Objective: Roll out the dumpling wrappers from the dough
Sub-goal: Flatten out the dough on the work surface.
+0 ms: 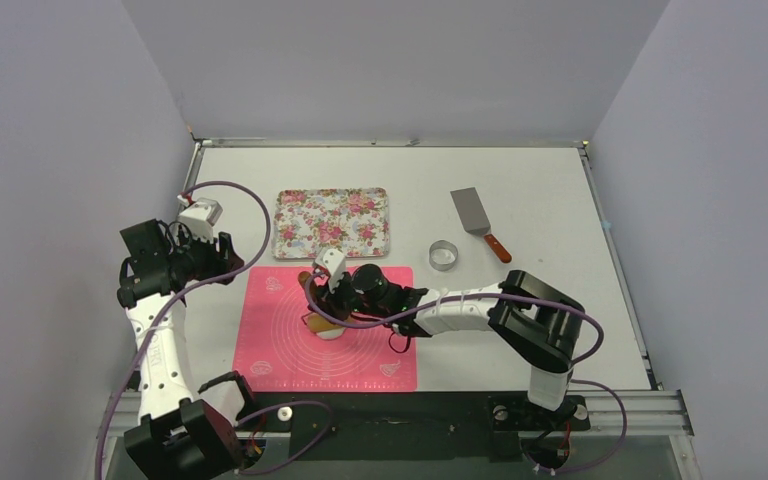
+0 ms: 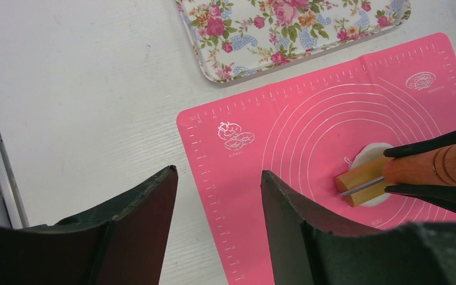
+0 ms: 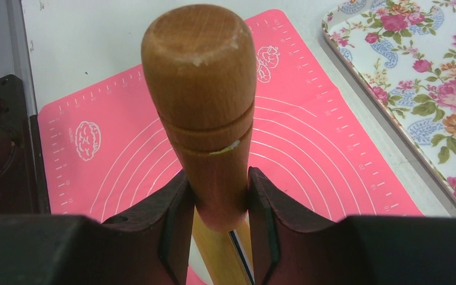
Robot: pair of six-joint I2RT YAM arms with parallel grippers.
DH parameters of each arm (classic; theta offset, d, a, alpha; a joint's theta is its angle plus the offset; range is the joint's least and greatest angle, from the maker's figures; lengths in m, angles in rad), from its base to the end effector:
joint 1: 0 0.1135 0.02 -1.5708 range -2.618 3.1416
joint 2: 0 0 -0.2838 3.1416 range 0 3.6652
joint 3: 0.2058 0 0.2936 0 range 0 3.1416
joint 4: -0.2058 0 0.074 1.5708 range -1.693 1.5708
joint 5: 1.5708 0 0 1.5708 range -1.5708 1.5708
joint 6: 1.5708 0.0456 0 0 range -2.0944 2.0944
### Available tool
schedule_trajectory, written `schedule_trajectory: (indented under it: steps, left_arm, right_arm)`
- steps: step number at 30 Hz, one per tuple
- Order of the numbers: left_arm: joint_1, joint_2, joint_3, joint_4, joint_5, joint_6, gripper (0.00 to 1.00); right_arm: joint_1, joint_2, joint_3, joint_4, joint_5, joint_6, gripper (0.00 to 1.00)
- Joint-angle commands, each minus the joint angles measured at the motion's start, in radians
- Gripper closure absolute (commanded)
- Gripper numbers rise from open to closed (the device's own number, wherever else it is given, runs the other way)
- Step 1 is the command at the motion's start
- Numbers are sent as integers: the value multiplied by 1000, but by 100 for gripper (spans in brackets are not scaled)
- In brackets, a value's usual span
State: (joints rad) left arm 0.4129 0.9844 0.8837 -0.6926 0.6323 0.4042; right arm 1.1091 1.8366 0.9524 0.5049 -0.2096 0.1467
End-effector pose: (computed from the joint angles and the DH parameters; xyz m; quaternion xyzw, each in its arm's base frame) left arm 0.2239 0.0687 0.3017 0.1140 0.8800 -0.1209 0.4449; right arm 0.1845 0.3922 0.1592 -0.4330 0.7025 0.3979 0.4007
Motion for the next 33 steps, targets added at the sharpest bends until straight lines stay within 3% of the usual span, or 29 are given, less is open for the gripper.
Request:
schedule_trajectory:
  steps: [1, 25, 33]
  left_arm:
    - [-7, 23, 43, 32, -1, 5, 48]
    - [-22, 55, 60, 69, -19, -15, 48]
    - [-27, 56, 76, 62, -25, -20, 48]
  right_arm:
    - [64, 104, -132, -355, -262, 146, 100]
    - [23, 142, -223, -250, -337, 250, 100]
    - [13, 7, -207, -247, -293, 229, 100]
